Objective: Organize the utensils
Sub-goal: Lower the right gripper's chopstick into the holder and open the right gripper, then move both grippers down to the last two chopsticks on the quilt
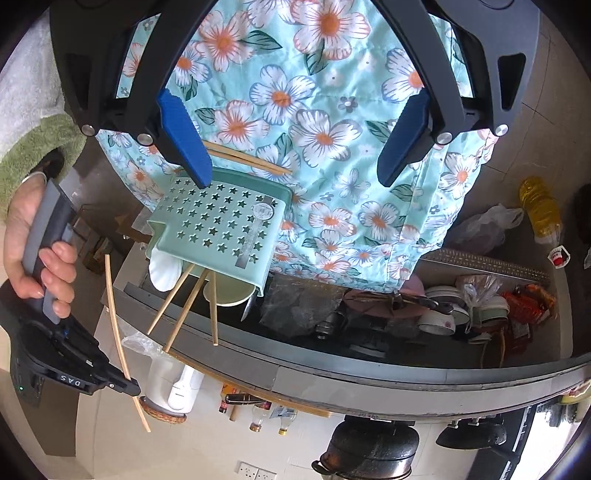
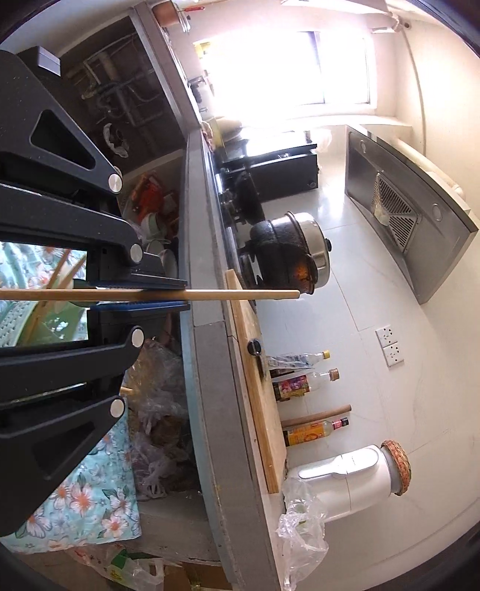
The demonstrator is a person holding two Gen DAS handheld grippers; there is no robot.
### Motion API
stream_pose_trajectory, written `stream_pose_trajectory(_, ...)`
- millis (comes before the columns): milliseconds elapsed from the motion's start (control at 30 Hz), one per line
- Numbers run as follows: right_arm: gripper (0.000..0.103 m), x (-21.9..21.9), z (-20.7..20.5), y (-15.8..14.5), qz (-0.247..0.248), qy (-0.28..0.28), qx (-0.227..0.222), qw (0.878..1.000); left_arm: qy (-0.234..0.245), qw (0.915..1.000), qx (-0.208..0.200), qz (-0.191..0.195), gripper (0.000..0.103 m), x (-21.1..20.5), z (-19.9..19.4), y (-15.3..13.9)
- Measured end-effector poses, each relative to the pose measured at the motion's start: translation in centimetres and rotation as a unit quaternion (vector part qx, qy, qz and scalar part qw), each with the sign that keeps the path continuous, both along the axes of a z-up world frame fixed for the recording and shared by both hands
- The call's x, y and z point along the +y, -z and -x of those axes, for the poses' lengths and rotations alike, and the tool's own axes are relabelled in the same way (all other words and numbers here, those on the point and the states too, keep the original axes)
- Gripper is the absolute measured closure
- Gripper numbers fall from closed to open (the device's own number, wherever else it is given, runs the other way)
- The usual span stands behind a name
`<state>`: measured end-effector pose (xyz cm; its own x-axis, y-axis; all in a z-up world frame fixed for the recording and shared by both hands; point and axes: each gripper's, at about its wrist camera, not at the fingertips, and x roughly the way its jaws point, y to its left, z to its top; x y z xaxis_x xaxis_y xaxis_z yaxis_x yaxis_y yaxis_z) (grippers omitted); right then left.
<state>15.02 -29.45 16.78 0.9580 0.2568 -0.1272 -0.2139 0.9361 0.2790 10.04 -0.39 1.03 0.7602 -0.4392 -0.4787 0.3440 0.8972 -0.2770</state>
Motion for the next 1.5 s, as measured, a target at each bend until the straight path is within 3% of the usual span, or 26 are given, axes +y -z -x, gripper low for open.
stream_pose_trajectory(300, 0.097, 0.5, -4.6, 1.3, 0.034, 0.061, 0.020, 0.997, -0.021, 0.9997, 0.006, 0.010, 0.016, 2.1, -0.3, 0.5)
stream_pose_trajectory(633, 0.097, 0.7, -6.8, 2.7, 0.058, 0.091, 0.036, 0.993, -0.029, 0.9992, 0.019, 0.021, 0.016, 3.0, -0.5, 1.4)
stream_pose_trajectory(1167, 0.096, 0.7, -7.4, 4.5, 0.063, 0.098, 0.046, 0.992, -0.037, 0.9989, 0.021, 0.020, 0.016, 3.3, -0.7, 1.4)
stream_pose_trajectory(1500, 0.096, -0.3, -3.9, 4.2, 0.064, 0.091, 0.041, 0.993, -0.035, 0.9990, 0.023, 0.019, 0.016, 2.9, -0.6, 1.4)
